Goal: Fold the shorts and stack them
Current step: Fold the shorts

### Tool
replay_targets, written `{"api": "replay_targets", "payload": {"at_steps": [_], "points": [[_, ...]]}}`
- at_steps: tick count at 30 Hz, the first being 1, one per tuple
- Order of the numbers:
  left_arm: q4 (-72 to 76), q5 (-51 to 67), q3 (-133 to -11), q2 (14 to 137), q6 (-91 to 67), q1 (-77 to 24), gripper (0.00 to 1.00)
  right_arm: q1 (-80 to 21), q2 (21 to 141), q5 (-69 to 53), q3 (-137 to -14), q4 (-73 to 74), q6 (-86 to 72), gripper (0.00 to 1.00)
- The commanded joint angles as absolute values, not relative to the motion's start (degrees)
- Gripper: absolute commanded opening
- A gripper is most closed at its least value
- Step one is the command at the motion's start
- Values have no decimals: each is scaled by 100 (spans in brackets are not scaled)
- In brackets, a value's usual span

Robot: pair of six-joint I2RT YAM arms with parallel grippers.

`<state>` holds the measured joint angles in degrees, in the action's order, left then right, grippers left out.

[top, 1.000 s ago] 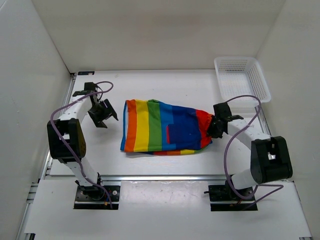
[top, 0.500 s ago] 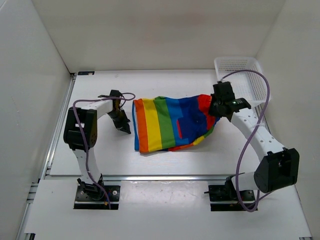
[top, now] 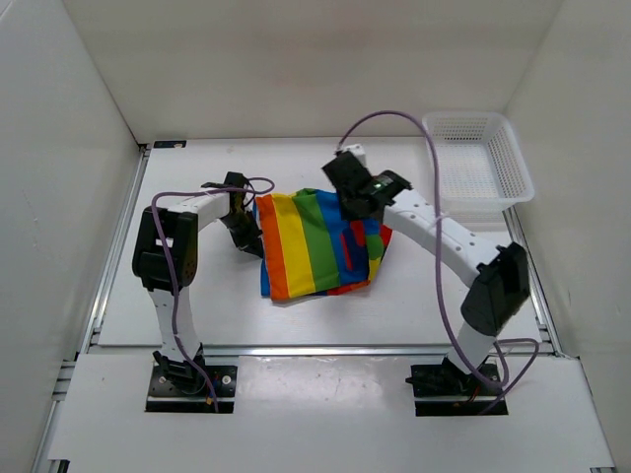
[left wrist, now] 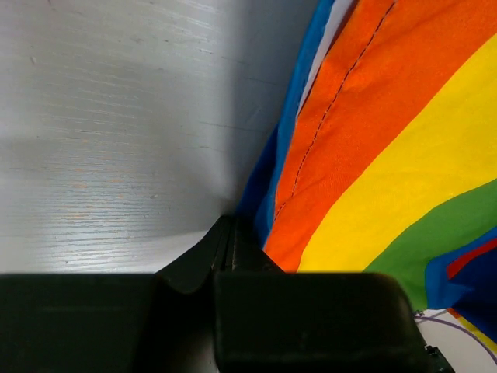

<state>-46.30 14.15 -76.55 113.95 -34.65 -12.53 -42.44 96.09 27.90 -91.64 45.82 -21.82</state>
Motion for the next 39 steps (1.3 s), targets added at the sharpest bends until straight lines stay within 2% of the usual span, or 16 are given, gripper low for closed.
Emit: {"api": "replay_targets", "payload": {"at_steps": [1, 8, 9, 11, 12, 14, 16, 18, 21, 22, 24, 25, 26, 29, 32, 39], "points": [[-4465, 1274, -7734, 11496, -3516, -1283, 11, -4788, 10087, 3191, -9860, 4834, -2136, 0], [-4412, 1274, -7734, 11496, -3516, -1283, 11, -5563, 11231, 2831, -11222, 4781, -2031, 0], [-4412, 1274, -7734, 11496, -3516, -1283, 11, -5650, 11511, 2673, -11389, 4781, -1978, 6], [-4412, 1274, -7734, 11496, -3516, -1283, 11, -5651, 11750, 2445, -11925, 4781, -1891, 37], [-4412, 1274, -7734, 11496, -3516, -1283, 11, -5704, 11803, 2339, -12040, 4781, -1890, 65], [-4412, 1274, -7734, 11443, -3516, -1283, 11, -5704, 11612, 2128, -11902, 4451, -1829, 75], [-4412, 1274, -7734, 11443, -3516, -1283, 11, -5704, 11024, 2005, -11446, 4054, -1828, 76], [-4412, 1274, -7734, 11443, -3516, -1283, 11, -5704, 10402, 2004, -10751, 3641, -1828, 71], [-4412, 1274, -7734, 11443, -3516, -1283, 11, -5450, 9818, 2083, -10100, 3542, -1994, 46], [-4412, 1274, -7734, 11443, -3516, -1283, 11, -5371, 9722, 2144, -9977, 3542, -1995, 33], [-4412, 1327, -7734, 11443, -3516, -1283, 11, -5099, 9607, 2084, -9651, 3542, -2056, 27], [-4412, 1327, -7734, 11443, -3516, -1283, 11, -5002, 9606, 1961, -9589, 3594, -2057, 30], [-4412, 1327, -7734, 11443, -3516, -1283, 11, -4853, 9746, 1812, -9589, 3595, -2057, 40], [-4412, 1327, -7734, 11391, -3516, -1283, 11, -4799, 10175, 1233, -9589, 3753, -2004, 78], [-4412, 1327, -7734, 11391, -3516, -1283, 11, -5026, 10624, 1107, -9826, 3832, -2004, 86], [-4412, 1327, -7734, 11391, -3516, -1283, 11, -5449, 11486, 1494, -9993, 3815, -2056, 83]]}}
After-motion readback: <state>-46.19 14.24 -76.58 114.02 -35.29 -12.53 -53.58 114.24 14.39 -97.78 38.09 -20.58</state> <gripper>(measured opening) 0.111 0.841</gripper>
